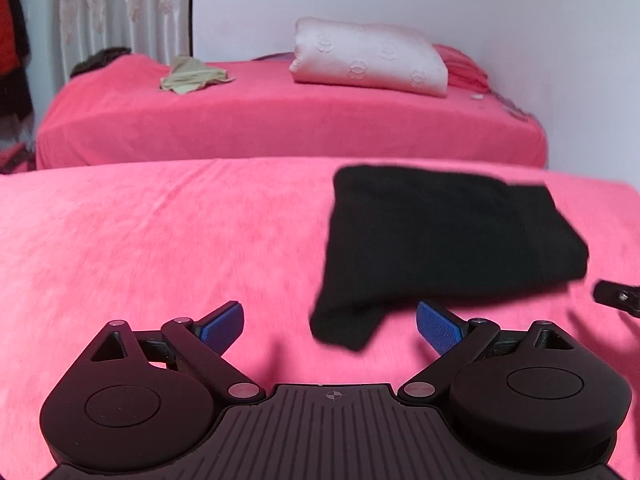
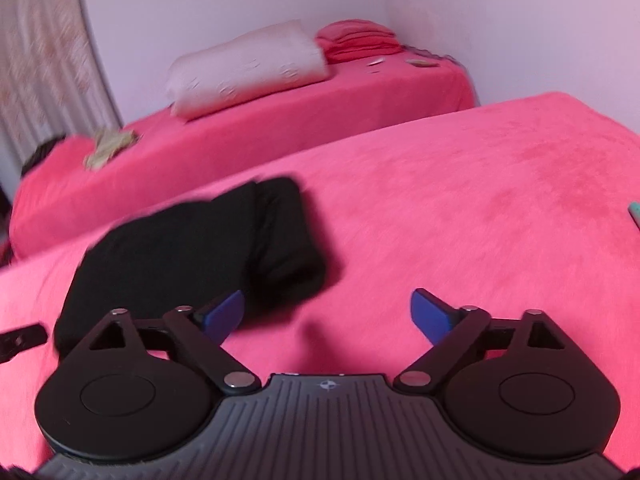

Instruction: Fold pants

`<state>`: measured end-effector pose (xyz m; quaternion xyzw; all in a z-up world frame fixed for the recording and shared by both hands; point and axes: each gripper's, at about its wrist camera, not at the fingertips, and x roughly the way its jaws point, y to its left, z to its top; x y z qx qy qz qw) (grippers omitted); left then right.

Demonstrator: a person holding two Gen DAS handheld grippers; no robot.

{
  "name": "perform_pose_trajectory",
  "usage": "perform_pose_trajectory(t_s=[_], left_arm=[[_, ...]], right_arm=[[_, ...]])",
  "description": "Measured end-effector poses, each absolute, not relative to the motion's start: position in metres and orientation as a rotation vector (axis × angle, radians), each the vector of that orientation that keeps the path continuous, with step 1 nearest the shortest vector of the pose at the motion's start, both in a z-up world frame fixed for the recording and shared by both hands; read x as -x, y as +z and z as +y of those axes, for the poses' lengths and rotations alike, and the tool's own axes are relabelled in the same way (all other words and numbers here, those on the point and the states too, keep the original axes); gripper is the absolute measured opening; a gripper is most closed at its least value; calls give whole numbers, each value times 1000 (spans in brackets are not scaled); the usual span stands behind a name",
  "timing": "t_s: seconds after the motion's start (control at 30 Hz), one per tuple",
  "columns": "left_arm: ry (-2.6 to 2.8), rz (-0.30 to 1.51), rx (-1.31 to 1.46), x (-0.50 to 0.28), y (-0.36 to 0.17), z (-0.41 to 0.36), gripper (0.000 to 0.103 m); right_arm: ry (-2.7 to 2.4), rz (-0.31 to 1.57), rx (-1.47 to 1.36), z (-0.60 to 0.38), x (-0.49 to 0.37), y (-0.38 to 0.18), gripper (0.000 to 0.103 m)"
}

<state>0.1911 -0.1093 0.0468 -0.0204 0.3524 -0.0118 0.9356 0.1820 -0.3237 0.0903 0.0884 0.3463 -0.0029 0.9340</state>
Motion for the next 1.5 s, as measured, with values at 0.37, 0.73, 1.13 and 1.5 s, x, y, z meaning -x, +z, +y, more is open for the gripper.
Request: perform_pose_trajectory(t_s=[0.37,0.73,1.13,1.5], left_arm=[[34,735,-29,-177,22,-130,103],[-13,772,-62,-175,5,-134,103],[-17,779,-42,-177,2,-131,103],[-15,778,-48,-176,2,-133,103]], right_arm=[[61,718,-174,-284,-162,63,98],[115,720,-104,-264,-156,55,103],[120,718,-128,-268,-156,56,103],[117,724,-118,-265,-155,55,103]])
